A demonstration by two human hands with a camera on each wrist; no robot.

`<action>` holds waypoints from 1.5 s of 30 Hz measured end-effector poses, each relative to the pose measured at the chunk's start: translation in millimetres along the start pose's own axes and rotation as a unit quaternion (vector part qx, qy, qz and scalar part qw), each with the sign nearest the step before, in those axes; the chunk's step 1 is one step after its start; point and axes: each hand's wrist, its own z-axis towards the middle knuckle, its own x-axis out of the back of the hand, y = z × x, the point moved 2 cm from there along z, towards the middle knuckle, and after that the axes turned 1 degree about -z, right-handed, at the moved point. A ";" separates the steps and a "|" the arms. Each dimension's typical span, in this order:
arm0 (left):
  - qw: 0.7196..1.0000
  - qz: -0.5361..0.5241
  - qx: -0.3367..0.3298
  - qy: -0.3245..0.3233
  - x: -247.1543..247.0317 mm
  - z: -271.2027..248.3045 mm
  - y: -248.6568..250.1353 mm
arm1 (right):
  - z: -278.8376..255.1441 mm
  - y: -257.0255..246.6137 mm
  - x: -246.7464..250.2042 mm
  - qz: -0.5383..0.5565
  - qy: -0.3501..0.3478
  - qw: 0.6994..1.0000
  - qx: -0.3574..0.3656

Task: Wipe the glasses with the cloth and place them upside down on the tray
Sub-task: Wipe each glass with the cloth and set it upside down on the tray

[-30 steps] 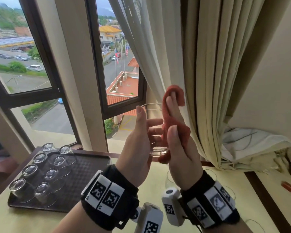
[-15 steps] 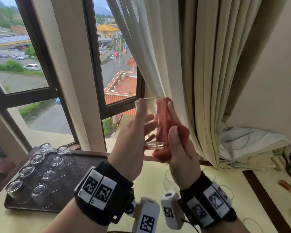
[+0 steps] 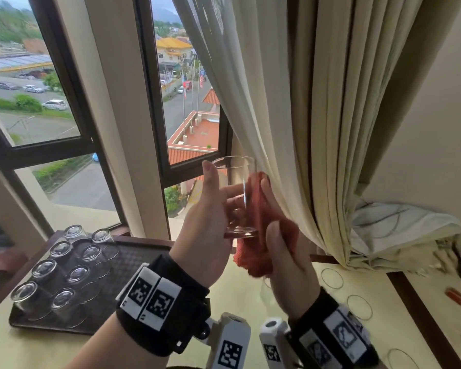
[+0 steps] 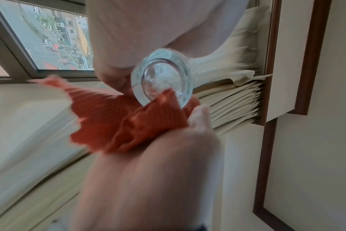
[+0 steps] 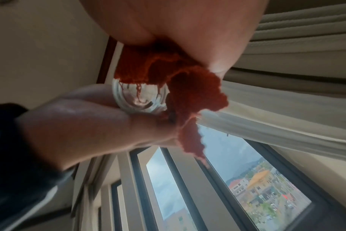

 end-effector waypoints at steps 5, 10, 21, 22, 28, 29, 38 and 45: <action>0.999 -0.030 0.009 -0.011 -13.4 -1.6 -4.6 | 27.1 -25.3 -1.8 0.011 0.005 1.000 0.026; 0.999 -0.039 0.000 -0.007 1.5 5.3 1.8 | 1.3 -16.8 -11.3 -0.120 -0.087 0.979 0.139; 0.990 0.112 -0.079 0.023 1.5 15.8 2.4 | -29.4 27.6 -0.2 0.124 0.024 0.982 -0.137; 0.989 0.119 -0.092 0.017 1.4 16.1 0.5 | -26.0 29.3 1.3 0.179 0.051 0.967 -0.177; 0.955 0.235 -0.179 -0.015 -4.5 4.0 -12.1 | -4.7 29.3 20.0 0.445 0.160 0.847 -0.243; 0.943 0.272 -0.194 -0.015 -3.9 1.3 -13.1 | -2.9 29.9 24.2 0.447 0.175 0.844 -0.240; 0.881 0.346 -0.323 -0.014 14.2 -12.9 -14.3 | 19.2 12.1 42.9 0.234 0.140 0.940 -0.204; 0.864 0.335 -0.375 0.017 27.8 -13.5 -18.0 | 25.0 17.1 38.4 0.126 0.113 0.947 -0.273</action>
